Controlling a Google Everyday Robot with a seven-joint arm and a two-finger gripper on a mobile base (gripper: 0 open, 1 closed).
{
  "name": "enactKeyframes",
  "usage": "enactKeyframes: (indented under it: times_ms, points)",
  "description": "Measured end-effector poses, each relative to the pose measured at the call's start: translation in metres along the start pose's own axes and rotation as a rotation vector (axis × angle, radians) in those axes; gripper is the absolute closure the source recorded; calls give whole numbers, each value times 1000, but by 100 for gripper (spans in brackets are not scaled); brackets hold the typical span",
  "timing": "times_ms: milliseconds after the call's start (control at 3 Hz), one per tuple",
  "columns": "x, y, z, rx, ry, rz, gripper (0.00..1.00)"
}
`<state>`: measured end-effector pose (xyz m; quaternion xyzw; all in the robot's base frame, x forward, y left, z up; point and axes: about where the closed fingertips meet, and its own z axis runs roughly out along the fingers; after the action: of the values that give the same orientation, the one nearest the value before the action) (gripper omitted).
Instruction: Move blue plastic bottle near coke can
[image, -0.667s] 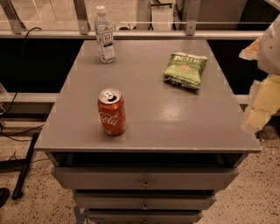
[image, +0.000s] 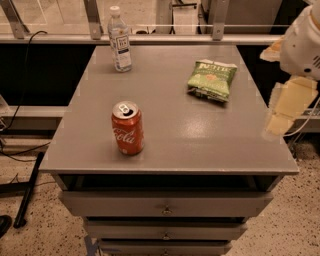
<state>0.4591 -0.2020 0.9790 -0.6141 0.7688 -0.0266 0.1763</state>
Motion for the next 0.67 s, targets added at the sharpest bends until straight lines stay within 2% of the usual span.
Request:
enactKeyframes:
  times_ms: [667]
  points:
    - [-75, -84, 41, 54, -174, -2, 0]
